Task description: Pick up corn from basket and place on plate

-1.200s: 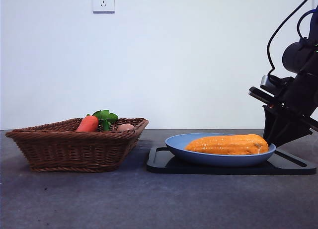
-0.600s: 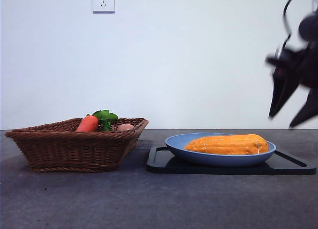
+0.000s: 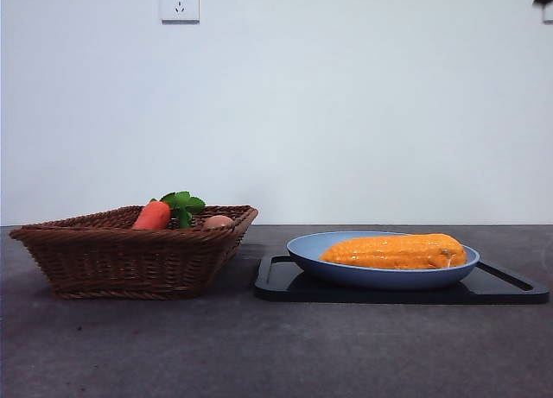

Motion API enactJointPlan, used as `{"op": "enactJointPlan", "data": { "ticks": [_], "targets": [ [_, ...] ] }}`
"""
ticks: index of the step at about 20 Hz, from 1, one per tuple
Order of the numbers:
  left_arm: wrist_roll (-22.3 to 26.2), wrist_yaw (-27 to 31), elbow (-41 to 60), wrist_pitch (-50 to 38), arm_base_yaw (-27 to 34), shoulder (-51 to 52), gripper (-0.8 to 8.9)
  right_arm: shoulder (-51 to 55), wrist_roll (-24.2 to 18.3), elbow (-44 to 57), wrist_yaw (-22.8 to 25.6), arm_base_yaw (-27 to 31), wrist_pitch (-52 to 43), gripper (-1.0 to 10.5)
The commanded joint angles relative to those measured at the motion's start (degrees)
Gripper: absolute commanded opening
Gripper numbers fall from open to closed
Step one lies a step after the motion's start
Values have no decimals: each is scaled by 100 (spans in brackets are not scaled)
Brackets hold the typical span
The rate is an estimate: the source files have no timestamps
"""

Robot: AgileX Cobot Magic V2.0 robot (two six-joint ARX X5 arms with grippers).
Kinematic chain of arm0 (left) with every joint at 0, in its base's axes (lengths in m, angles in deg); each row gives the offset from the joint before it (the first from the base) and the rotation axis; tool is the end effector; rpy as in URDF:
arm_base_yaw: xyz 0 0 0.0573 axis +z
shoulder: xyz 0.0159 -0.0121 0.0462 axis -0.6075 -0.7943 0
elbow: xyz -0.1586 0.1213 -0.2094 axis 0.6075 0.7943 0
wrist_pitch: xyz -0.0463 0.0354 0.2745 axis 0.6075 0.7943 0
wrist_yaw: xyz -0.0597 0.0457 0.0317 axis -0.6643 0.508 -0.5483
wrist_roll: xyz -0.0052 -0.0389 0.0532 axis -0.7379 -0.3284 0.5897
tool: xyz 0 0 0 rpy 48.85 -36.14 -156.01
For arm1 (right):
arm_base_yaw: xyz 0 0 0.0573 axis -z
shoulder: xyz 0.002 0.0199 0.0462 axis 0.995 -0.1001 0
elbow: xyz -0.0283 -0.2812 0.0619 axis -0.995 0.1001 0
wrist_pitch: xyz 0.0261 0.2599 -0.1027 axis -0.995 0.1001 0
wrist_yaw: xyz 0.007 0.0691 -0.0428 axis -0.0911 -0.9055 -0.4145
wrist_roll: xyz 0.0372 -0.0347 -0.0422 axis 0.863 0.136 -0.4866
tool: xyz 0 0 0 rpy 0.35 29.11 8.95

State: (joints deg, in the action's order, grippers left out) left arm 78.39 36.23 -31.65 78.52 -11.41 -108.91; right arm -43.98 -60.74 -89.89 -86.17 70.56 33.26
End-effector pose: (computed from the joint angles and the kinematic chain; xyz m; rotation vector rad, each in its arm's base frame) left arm 0.1515 -0.1844 0.4157 0.1160 0.6021 -0.9506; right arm 0.1708 0.0652 0.3728 0.1413 0.9423 0.6720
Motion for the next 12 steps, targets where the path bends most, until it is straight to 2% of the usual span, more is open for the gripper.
{"op": "enactJointPlan", "data": {
  "ticks": [1, 5, 7, 12],
  "targets": [
    [11, 20, -59, 52, -31, -50, 256, 146, -39, -98, 7, -297, 216, 160],
    [13, 20, -59, 273, -31, -111, 81, 284, -70, -87, 7, -640, 365, 18],
    [15, 20, -59, 374, -31, -125, 4, 286, -98, -85, 9, -780, 339, 1],
    [13, 20, -59, 354, -31, -125, 6, 286, -61, -85, 0, -960, 129, 1]
  ]
}}
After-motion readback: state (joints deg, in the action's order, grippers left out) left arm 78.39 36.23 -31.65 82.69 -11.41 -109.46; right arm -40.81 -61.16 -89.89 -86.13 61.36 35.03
